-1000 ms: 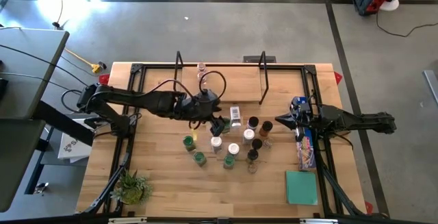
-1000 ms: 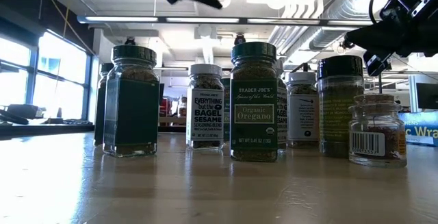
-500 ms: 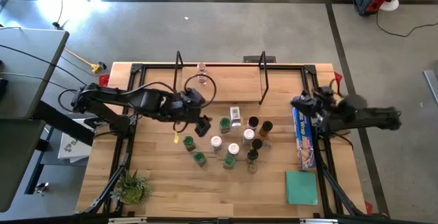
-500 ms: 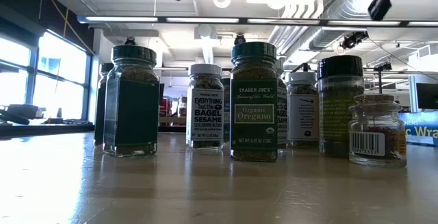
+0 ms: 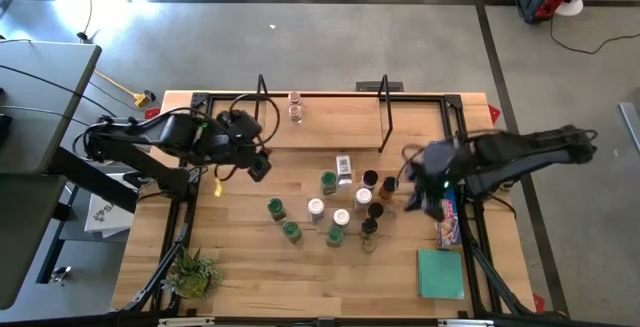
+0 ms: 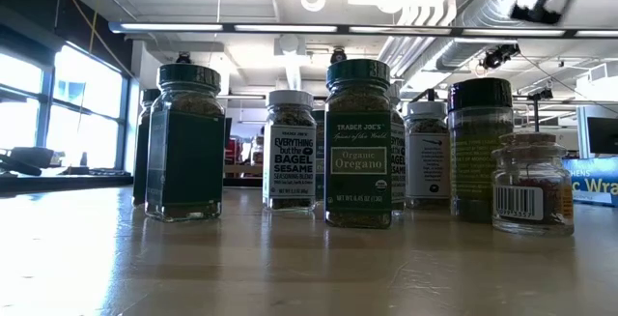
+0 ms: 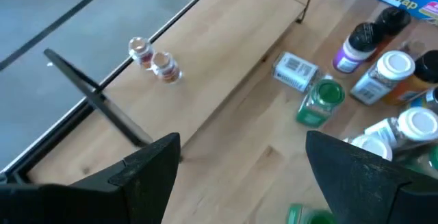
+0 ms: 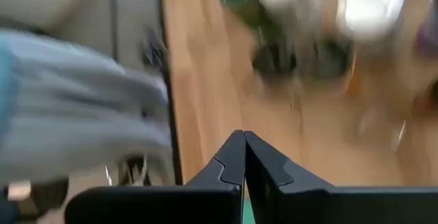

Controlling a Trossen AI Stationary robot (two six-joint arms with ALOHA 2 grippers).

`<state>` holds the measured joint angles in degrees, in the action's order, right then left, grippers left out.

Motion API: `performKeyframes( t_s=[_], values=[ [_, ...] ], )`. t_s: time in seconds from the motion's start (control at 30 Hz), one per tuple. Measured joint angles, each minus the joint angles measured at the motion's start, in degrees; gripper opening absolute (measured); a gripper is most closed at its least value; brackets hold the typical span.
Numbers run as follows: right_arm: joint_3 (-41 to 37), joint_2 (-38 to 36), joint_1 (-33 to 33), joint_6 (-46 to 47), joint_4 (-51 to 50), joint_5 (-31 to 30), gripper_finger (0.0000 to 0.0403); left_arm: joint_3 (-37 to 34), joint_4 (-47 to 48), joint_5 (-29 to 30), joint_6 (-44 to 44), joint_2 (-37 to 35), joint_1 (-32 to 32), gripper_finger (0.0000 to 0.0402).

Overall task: Shelf spices
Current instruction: Put the top brown seasoning bottle on the shelf aligned with the other brown seasoning bottle

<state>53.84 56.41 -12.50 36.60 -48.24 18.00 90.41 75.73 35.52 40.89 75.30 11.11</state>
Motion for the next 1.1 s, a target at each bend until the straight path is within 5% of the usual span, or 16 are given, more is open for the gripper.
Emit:
performKeyframes(
  t_s=[0.23,0.5,0.87,1.1],
  values=[
    [-9.95,0.66,-6.18,8.2,5.04,-5.21,0.008,-0.02,5.92,4.28,3.96,-1.55,5.15,0.0309],
    [-15.15,3.82,-7.38,1.33,10.31,-16.21,0.02,-0.04,8.85,4.16,6.87,-1.5,8.35,0.0309],
    [-15.3,15.41,-7.82,0.74,10.05,-29.63,0.0213,-0.04,9.09,2.89,12.17,-1.5,9.22,0.0309],
    [-15.31,20.17,-7.82,-3.89,17.11,-31.47,0.0213,-0.04,8.91,1.59,14.61,-1.5,9.22,0.0309]
  ],
)
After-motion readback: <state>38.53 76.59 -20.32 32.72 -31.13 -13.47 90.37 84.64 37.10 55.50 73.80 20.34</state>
